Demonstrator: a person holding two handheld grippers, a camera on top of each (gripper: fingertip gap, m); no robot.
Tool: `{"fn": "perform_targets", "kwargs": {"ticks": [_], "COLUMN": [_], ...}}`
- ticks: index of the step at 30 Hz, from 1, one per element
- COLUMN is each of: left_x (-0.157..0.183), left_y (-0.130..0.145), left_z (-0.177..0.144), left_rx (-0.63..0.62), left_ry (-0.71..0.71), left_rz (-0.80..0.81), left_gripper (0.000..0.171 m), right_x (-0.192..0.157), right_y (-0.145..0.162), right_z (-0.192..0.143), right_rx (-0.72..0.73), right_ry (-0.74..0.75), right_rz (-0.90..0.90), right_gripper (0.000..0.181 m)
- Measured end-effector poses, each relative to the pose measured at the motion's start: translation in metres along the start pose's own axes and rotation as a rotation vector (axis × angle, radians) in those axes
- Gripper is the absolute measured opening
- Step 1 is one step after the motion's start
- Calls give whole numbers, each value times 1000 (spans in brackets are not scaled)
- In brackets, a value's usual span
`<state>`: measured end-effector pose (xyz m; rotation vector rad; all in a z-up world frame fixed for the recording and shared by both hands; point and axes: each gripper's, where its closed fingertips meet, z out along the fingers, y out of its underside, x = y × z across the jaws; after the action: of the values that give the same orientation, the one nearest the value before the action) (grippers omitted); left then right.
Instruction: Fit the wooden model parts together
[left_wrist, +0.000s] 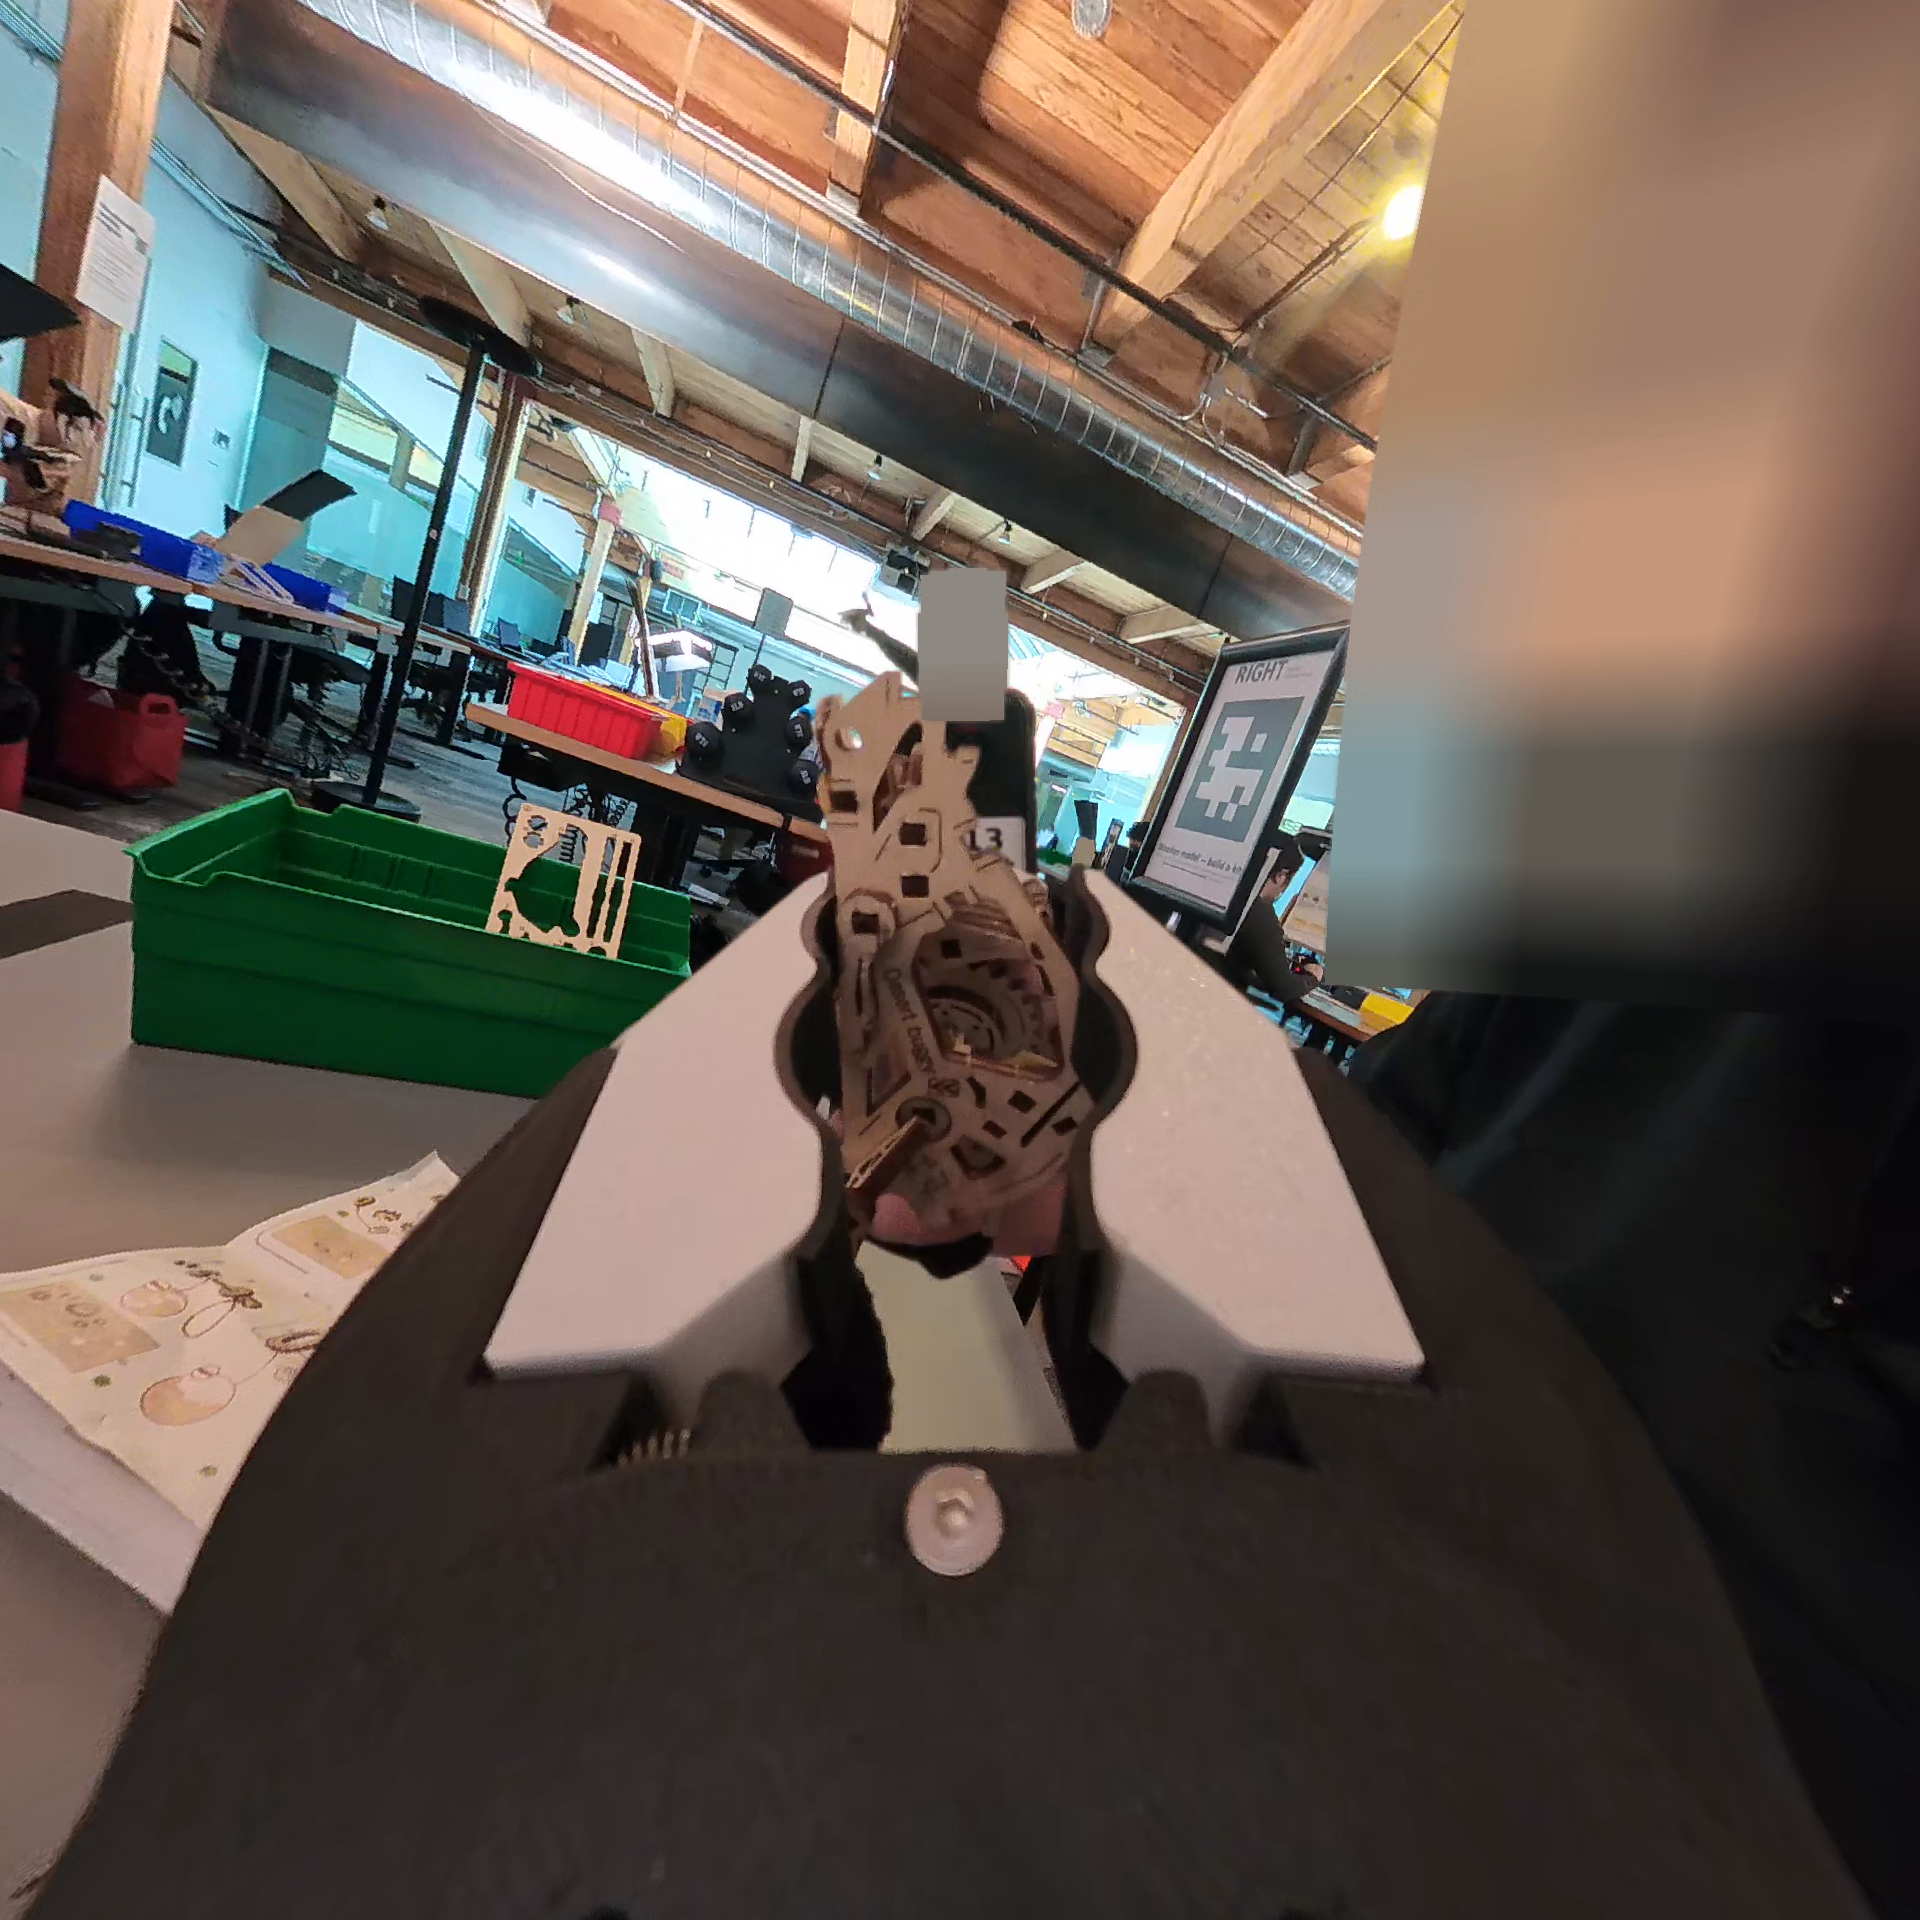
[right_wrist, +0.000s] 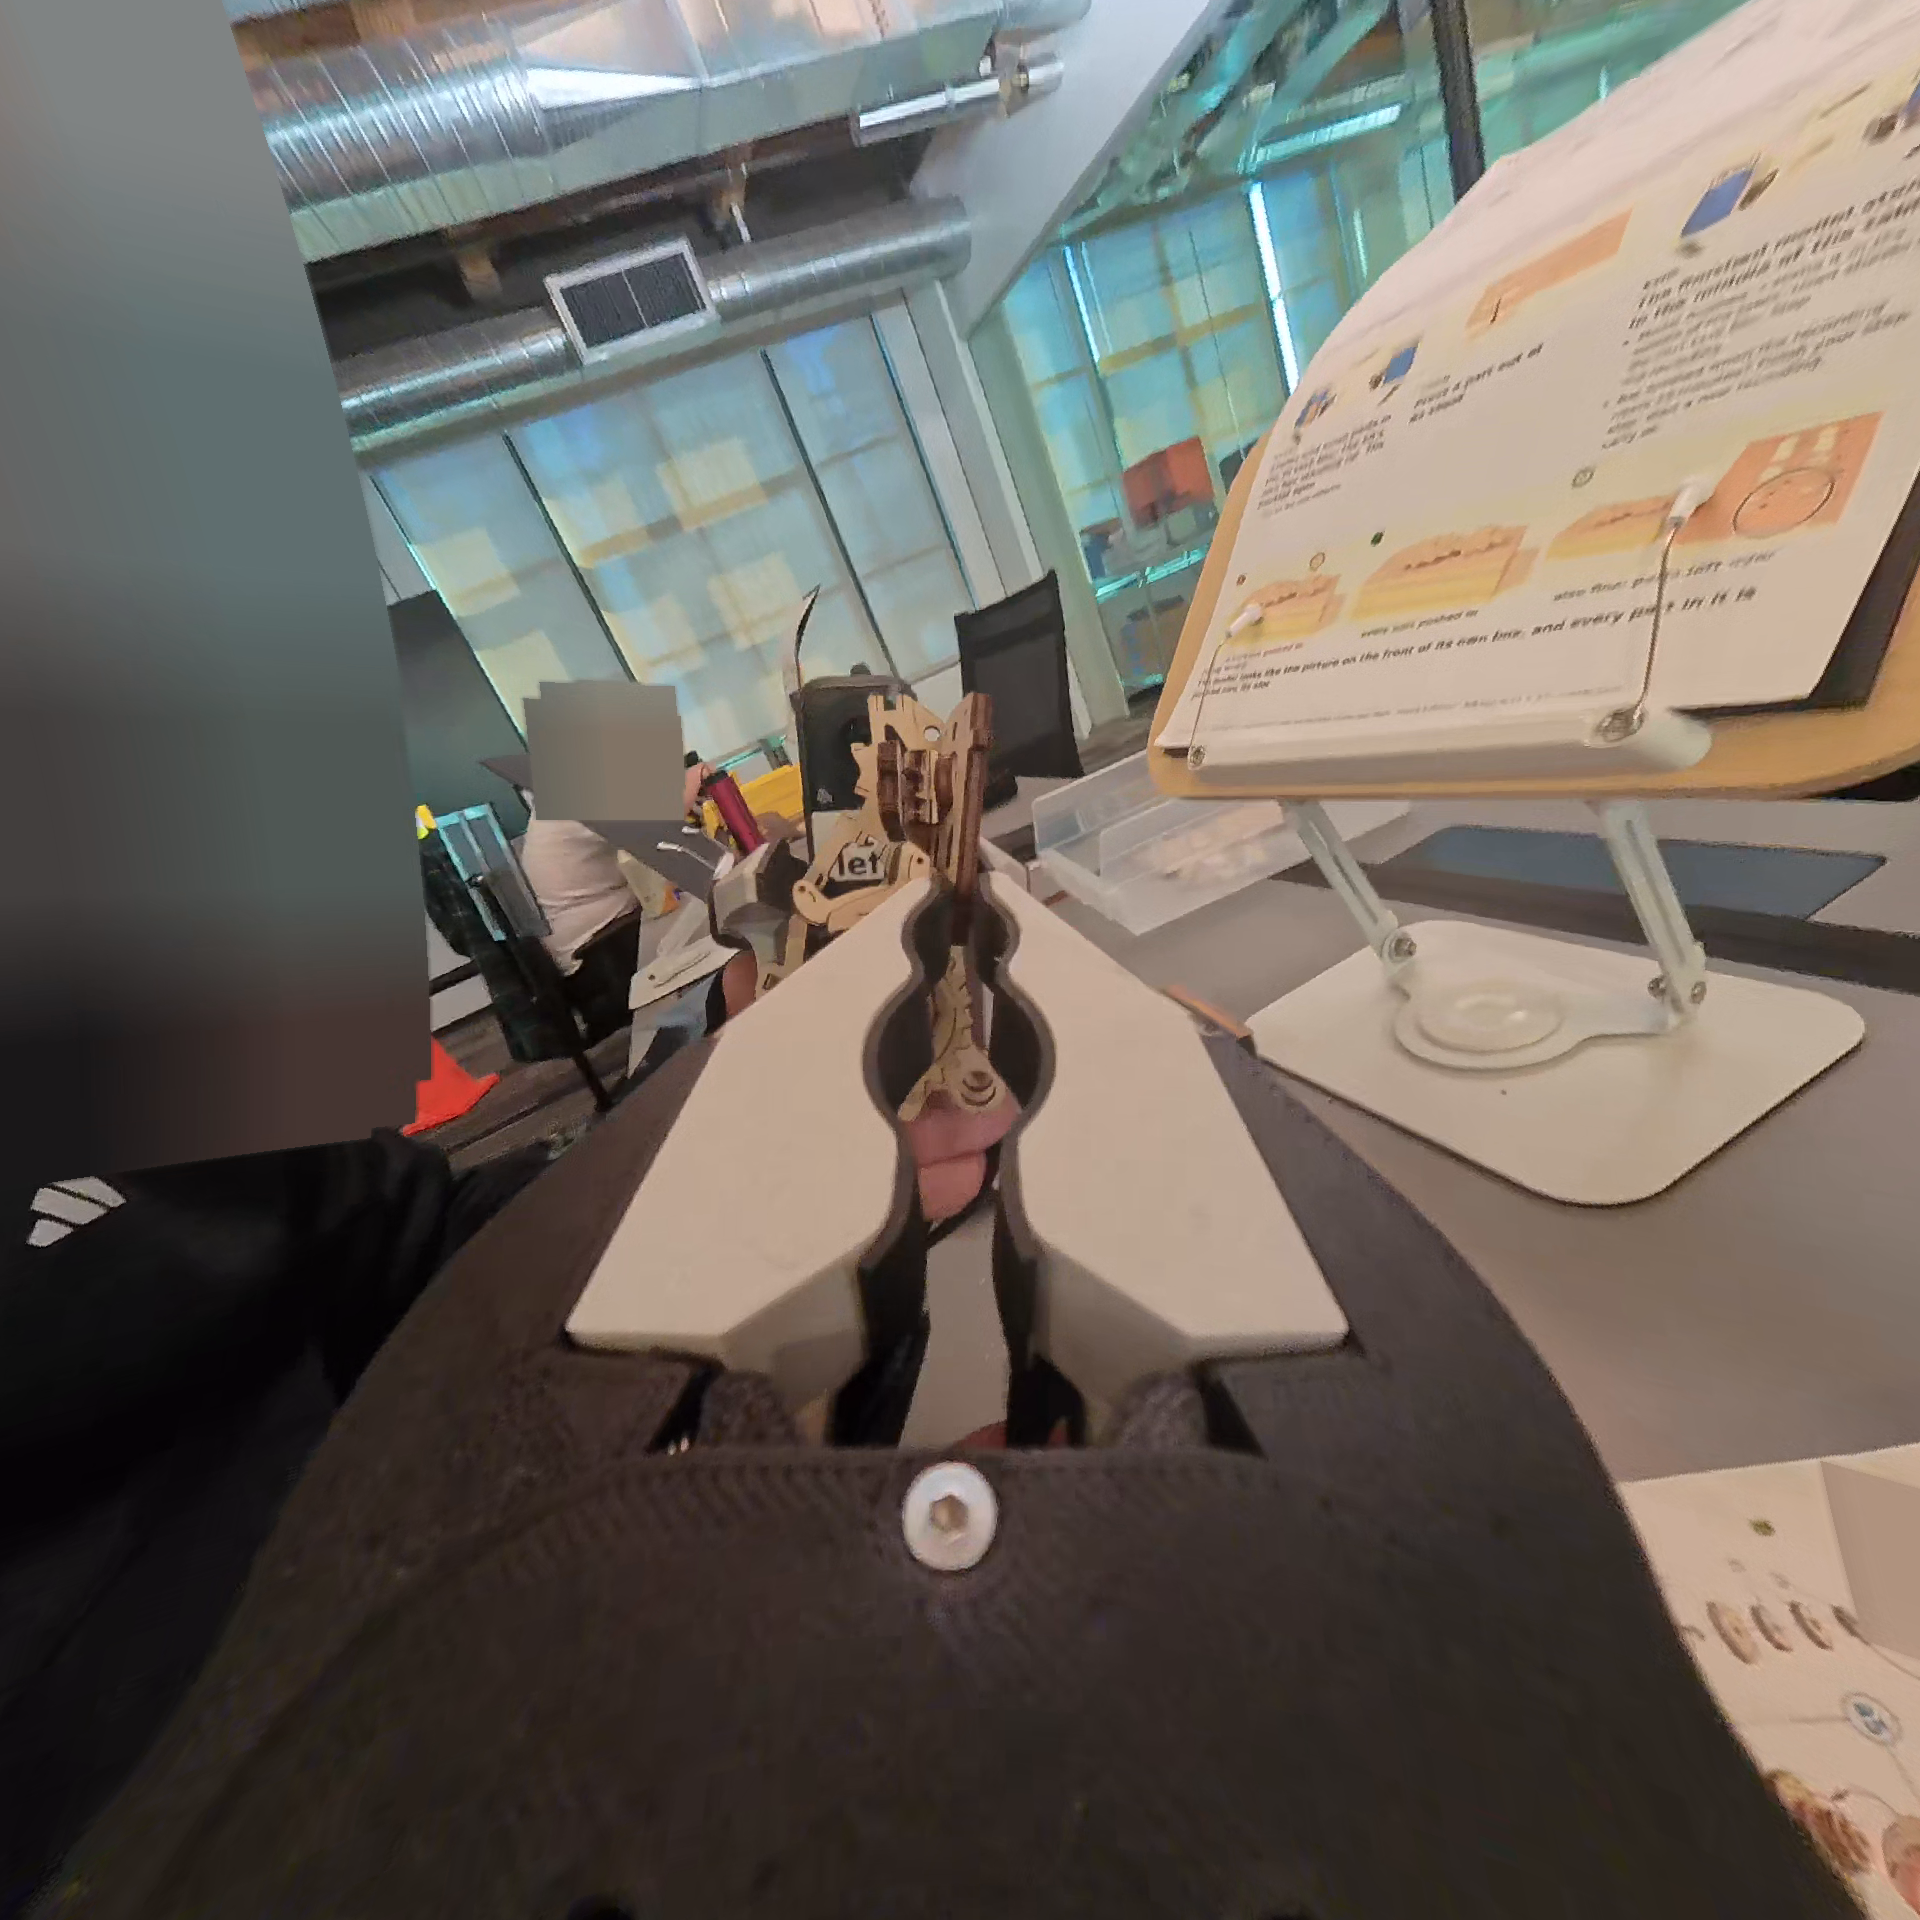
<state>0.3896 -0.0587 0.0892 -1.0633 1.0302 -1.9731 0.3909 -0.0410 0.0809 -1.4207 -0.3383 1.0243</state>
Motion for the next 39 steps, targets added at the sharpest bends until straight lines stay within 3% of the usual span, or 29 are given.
{"fn": "perform_targets", "kwargs": {"ticks": [5, 14, 19, 26, 30, 39], "left_x": [2, 8, 14, 17, 17, 17], "left_y": [-3, -10, -9, -7, -6, -11], "left_z": [2, -2, 0, 2, 3, 5], "left_rx": [37, 144, 142, 133, 126, 153], "left_ry": [10, 118, 146, 156, 150, 123], "left_rz": [-17, -97, -95, -75, -59, -80], "left_gripper": [39, 39, 40, 39, 39, 39], "right_x": [-2, -10, -11, -11, -14, -15], "right_y": [-4, -5, -5, -4, -3, -9], "right_z": [0, -3, -6, -6, -6, -5], "right_rx": [42, -92, -123, -125, -140, -110], "right_ry": [34, -12, -19, -43, -66, 81], "right_rz": [-80, -40, -19, 55, 52, -214], "right_gripper": [1, 10, 1, 8, 2, 1]}}
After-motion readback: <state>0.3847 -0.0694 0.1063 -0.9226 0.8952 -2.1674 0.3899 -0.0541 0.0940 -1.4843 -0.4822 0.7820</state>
